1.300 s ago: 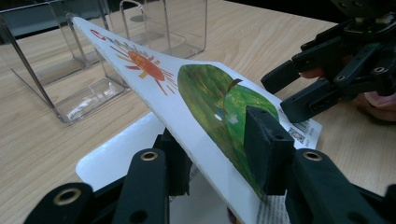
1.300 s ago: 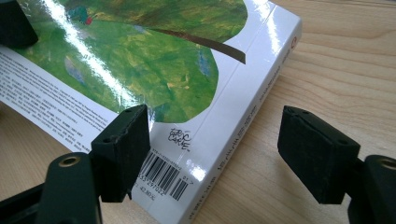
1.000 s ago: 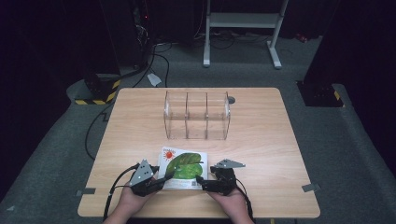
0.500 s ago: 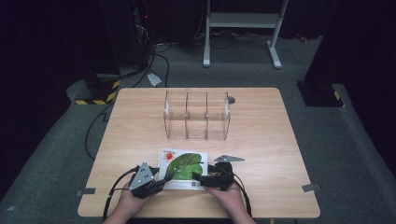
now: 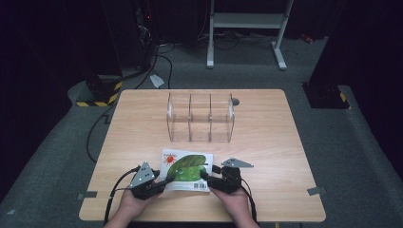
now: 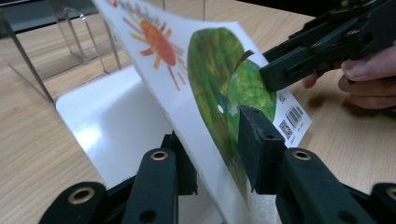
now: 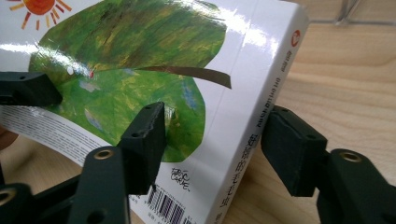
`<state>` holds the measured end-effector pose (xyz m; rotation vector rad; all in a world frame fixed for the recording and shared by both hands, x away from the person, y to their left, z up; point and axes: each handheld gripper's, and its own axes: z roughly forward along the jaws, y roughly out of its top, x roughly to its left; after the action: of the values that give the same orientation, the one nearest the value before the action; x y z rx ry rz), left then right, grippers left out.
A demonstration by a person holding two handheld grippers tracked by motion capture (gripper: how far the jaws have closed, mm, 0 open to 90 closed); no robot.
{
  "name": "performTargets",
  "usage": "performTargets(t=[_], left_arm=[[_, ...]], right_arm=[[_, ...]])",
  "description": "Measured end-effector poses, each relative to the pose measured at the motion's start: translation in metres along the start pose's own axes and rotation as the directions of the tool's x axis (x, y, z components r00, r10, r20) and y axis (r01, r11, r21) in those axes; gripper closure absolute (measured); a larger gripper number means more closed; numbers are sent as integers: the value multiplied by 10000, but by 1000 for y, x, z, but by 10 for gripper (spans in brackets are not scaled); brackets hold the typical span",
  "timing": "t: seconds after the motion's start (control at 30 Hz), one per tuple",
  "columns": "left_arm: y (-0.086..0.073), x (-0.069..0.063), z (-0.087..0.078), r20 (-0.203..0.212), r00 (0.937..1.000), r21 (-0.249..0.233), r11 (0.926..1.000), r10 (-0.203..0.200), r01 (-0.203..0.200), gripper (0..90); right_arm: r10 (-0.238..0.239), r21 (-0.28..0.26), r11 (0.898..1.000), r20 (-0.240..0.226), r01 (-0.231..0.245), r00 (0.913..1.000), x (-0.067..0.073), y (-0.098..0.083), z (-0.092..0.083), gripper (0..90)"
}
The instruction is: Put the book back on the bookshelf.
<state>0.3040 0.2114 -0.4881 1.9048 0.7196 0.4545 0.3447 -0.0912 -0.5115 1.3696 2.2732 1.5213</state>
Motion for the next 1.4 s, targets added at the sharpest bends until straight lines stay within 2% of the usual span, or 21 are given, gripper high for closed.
performTargets(t=[0.1, 0.23, 0.43, 0.7, 1.13, 1.27, 1.4], left_arm=[[-1, 1, 1, -139, 9999, 11, 10000, -80, 81, 680], [-2, 2, 2, -259, 9995, 67, 9998, -188, 190, 680], [-2, 1, 4, -475, 9989, 103, 9999, 0, 5, 677], [-8, 5, 10, -726, 9973, 535, 9984, -116, 155, 668], [-14, 7, 16, -818, 9965, 871, 9960, -145, 216, 635], [-16, 7, 17, -810, 9967, 1044, 9945, -18, 103, 618], [-17, 7, 18, -818, 9966, 1172, 9931, 15, 82, 595]], right_arm=[[-313, -283, 9991, 191, 319, 9993, 2, 1, -3, 472], [-475, -533, 9974, 288, 490, 9985, 4, 1, -6, 490], [-741, -831, 9934, 554, 786, 9957, 8, 2, -10, 494], [-1117, -1309, 9840, 724, 1205, 9911, 11, 3, -16, 516], [-1573, -1463, 9746, 928, 1697, 9832, 18, 0, -20, 516], [-1699, -1506, 9717, 908, 1822, 9813, 20, -1, -22, 519], [-1906, -1679, 9644, 941, 2042, 9772, 23, -2, -26, 524]])
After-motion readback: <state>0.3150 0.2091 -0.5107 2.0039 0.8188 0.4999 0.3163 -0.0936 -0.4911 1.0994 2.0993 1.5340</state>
